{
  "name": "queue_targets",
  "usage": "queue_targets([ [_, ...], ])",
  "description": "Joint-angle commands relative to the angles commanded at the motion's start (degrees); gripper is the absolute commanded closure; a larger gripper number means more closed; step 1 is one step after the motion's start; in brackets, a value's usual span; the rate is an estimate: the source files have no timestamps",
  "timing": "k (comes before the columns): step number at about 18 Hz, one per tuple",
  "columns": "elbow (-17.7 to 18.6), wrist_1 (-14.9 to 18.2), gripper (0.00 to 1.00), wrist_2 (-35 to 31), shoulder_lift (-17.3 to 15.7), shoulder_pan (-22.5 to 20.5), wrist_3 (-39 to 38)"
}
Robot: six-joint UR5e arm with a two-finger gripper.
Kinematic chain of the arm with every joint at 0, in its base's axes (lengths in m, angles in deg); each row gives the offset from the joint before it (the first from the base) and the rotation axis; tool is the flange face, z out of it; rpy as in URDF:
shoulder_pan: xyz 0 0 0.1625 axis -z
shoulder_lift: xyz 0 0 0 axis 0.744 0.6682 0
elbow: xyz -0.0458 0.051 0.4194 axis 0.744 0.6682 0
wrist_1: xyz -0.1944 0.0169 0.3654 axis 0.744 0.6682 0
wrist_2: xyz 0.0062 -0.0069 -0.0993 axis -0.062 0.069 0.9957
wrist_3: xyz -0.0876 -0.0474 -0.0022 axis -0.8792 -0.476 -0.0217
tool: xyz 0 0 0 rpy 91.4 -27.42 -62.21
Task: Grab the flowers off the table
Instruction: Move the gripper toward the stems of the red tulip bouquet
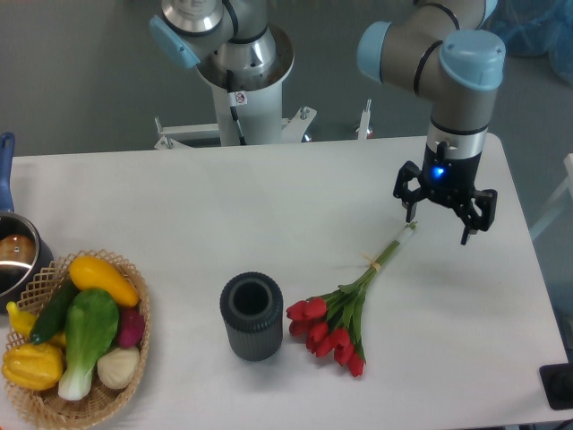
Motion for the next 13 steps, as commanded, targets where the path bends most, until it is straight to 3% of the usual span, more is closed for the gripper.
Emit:
queue_targets([
  [5, 0.1, -0.1, 0.0, -0.4, 0.1, 0.4, 0.1],
  [8, 2.8, -0.8, 0.0, -1.3, 0.0, 1.4, 0.3],
  [13, 4.3, -0.7, 0.0, -1.2, 0.5, 1.6, -0.4],
])
